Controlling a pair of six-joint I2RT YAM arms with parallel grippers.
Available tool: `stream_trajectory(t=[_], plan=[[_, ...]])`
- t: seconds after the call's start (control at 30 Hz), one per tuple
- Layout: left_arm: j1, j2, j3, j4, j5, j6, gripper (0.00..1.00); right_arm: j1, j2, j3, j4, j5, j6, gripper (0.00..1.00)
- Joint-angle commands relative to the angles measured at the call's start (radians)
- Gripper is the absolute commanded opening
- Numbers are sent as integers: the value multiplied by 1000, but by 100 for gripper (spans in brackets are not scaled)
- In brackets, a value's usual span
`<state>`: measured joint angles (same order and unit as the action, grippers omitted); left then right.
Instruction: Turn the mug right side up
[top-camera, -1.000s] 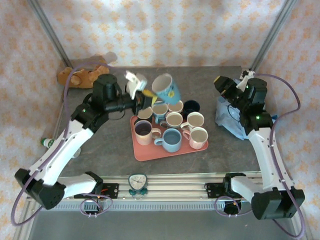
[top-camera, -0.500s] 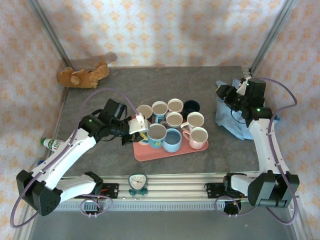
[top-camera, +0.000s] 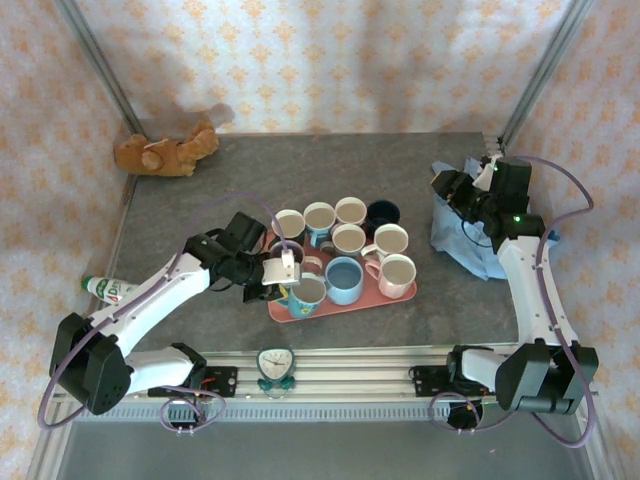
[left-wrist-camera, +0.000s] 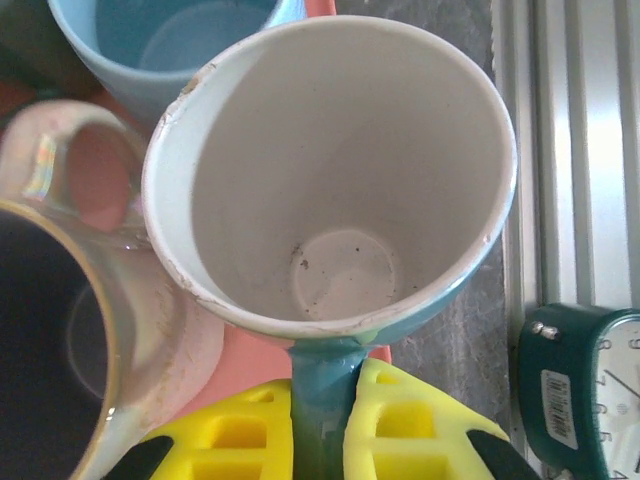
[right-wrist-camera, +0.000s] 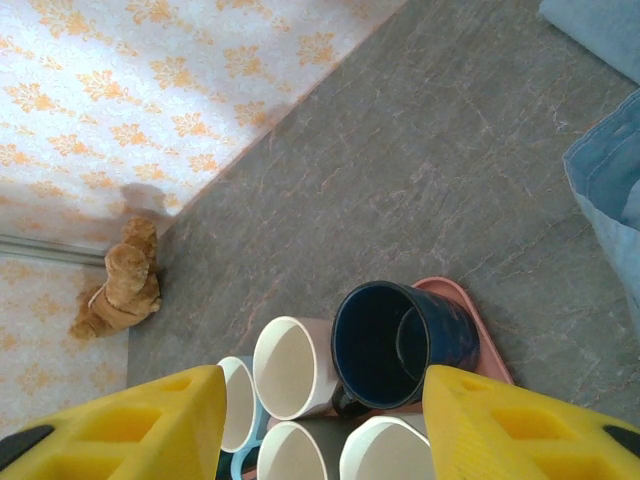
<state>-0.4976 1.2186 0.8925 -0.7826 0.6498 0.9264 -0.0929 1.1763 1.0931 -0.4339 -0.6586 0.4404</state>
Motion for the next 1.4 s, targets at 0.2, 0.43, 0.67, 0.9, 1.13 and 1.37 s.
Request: stream_trajectory(t=[0.2,0.43,0.67,0.9,1.13,1.37], plan=[[-10,-28,-105,248,-49,-15,0,-8,2,15,7,-30,12,56],[-10,-15,-107,215,-88,-7,0,-8,0,0,18,-47,24,56],[-10,-42,-127,197,-112,-14,52,-7,2,8,-8,-13,-19,56],[11,-104,-92,126,-97,-9,61,-13,30,24,-41,85,-124,57],[239,-283,-64,330,105,-294,71,-25,81,11,1,215,-287,57],[289,-238,-173,715,-572,-799,79,-26,113,-156,248,349,-471,58]])
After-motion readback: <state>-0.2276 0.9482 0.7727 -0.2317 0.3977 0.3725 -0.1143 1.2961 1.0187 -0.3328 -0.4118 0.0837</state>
